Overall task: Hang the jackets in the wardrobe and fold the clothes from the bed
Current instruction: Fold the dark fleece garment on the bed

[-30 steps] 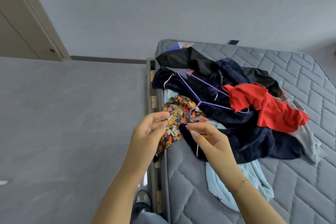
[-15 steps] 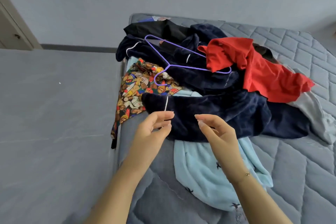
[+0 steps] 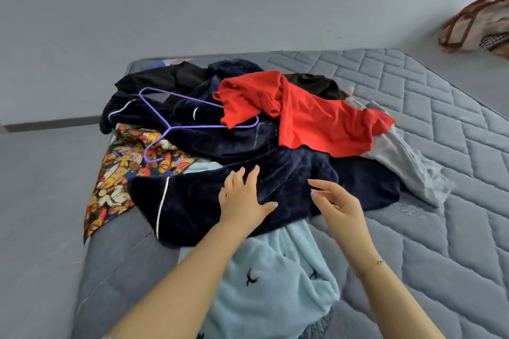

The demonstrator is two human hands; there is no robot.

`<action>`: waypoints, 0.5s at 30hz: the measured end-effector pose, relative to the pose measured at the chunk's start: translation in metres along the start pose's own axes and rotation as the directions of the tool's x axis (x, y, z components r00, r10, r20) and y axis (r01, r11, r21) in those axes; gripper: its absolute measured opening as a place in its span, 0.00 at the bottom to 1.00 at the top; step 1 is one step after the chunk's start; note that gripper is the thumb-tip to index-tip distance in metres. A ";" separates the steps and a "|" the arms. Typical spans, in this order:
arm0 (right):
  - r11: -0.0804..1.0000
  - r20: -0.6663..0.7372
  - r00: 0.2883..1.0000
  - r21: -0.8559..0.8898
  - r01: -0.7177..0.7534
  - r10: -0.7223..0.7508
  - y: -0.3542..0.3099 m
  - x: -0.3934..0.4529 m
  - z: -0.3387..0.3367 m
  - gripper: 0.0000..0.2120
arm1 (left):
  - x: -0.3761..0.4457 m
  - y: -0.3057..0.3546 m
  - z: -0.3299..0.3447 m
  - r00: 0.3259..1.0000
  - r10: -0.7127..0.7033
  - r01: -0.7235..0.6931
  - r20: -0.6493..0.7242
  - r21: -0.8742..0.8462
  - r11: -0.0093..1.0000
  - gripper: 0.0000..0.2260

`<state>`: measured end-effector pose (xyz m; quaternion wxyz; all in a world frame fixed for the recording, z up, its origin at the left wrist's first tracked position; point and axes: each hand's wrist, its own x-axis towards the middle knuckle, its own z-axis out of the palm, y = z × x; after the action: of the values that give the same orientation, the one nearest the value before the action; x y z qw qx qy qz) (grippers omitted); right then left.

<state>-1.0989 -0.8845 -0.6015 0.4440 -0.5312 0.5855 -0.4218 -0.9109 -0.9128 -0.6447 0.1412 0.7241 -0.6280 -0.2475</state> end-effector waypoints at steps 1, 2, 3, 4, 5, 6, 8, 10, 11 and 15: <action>1.000 0.004 1.000 0.002 0.004 -0.004 0.005 0.002 -0.001 0.12 | 0.006 -0.005 0.009 1.000 -0.020 0.021 -0.013 0.070 0.997 0.39; 1.000 0.014 1.000 0.004 0.008 -0.008 0.009 0.004 -0.001 0.12 | 0.010 -0.010 0.015 0.997 -0.019 0.028 -0.070 0.126 0.992 0.35; 1.000 0.026 1.000 0.001 0.011 -0.011 0.012 0.006 0.000 0.12 | 0.013 -0.016 0.019 0.988 0.009 0.013 -0.153 0.146 0.989 0.29; 1.000 0.037 0.999 -0.003 0.011 -0.011 0.016 0.008 0.001 0.12 | 0.014 -0.020 0.020 0.974 0.041 -0.016 -0.224 0.113 0.993 0.21; 1.000 0.044 0.999 -0.007 0.015 -0.014 0.019 0.009 0.003 0.13 | 0.013 -0.024 0.019 0.967 0.048 -0.048 -0.249 0.008 0.999 0.13; 1.000 0.047 0.999 -0.008 0.023 -0.022 0.021 0.010 0.006 0.13 | 0.010 -0.027 0.016 0.971 0.038 -0.079 -0.238 -0.166 0.983 0.09; 0.999 0.038 0.998 -0.004 0.042 -0.042 0.024 0.013 0.009 0.14 | -0.002 -0.027 0.004 0.986 0.026 -0.112 -0.167 -0.531 0.840 0.03; 0.999 0.017 0.999 0.017 0.051 -0.051 0.023 0.014 0.012 0.14 | -0.021 -0.026 -0.014 0.985 0.021 -0.138 -0.172 -0.705 0.695 0.05; 0.998 0.010 0.998 0.031 0.057 -0.057 0.022 0.014 0.013 0.14 | -0.033 -0.027 -0.022 0.983 0.006 -0.144 -0.184 -0.752 0.643 0.05; 0.973 0.012 0.978 -0.103 0.207 -0.207 0.019 0.006 0.018 0.14 | -0.086 -0.043 -0.042 0.976 -0.136 -0.108 -0.172 -0.917 0.385 0.14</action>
<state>-1.0863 -0.8889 -0.6251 0.3696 -0.6120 0.5479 -0.4344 -0.8599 -0.8252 -0.6165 0.5850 0.5515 -0.3591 -0.4739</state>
